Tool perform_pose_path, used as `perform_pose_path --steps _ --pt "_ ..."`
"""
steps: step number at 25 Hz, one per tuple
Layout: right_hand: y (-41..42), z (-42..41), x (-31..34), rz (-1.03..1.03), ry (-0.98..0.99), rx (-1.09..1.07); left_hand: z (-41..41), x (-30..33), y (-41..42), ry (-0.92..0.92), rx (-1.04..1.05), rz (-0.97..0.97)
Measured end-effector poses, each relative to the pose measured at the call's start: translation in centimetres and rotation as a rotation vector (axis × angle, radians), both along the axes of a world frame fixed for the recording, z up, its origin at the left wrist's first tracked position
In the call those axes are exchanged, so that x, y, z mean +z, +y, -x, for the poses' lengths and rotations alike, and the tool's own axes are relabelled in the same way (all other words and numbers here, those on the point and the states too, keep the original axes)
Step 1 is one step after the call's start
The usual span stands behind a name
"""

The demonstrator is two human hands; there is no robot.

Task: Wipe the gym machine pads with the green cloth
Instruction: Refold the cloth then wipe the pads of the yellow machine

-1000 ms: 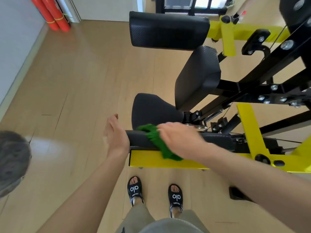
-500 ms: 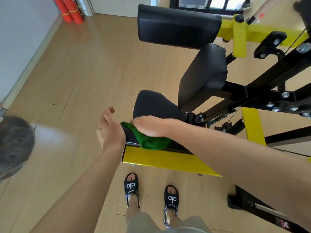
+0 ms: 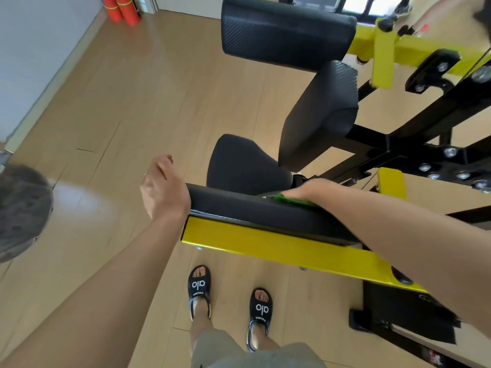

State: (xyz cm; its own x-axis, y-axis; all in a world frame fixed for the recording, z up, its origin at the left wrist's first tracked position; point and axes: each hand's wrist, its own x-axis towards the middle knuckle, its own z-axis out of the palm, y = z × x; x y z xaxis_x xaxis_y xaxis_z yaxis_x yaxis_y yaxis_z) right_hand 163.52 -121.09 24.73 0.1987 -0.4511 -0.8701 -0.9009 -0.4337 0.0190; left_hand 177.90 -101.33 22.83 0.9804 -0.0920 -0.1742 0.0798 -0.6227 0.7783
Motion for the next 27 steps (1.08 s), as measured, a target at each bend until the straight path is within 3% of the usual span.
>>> perform_pose_path --steps 4,8,15,19,22,25,27 --pt "-2.9 4.3 -0.1 -0.049 0.1 -0.152 0.2 0.2 -0.1 -0.002 0.02 -0.017" --pt "-1.3 6.1 1.8 -0.156 0.011 -0.311 0.2 0.4 -0.1 0.005 0.027 0.004" --pt "2.5 8.7 1.9 0.372 -0.261 0.094 0.3 0.2 -0.3 -0.009 0.077 0.044" --pt "7.0 8.6 1.4 0.65 -0.549 0.15 0.2 0.1 -0.3 0.008 0.09 0.08" --pt "10.7 3.0 2.0 0.553 -0.823 0.343 0.3 0.3 0.0 0.043 0.085 0.117" --pt "11.1 -3.9 1.8 0.268 -0.833 0.425 0.0 0.6 0.2 0.145 0.052 0.224" --pt "10.7 -8.3 1.8 0.003 -0.727 0.32 -0.3 0.7 0.5 0.263 0.066 0.327"
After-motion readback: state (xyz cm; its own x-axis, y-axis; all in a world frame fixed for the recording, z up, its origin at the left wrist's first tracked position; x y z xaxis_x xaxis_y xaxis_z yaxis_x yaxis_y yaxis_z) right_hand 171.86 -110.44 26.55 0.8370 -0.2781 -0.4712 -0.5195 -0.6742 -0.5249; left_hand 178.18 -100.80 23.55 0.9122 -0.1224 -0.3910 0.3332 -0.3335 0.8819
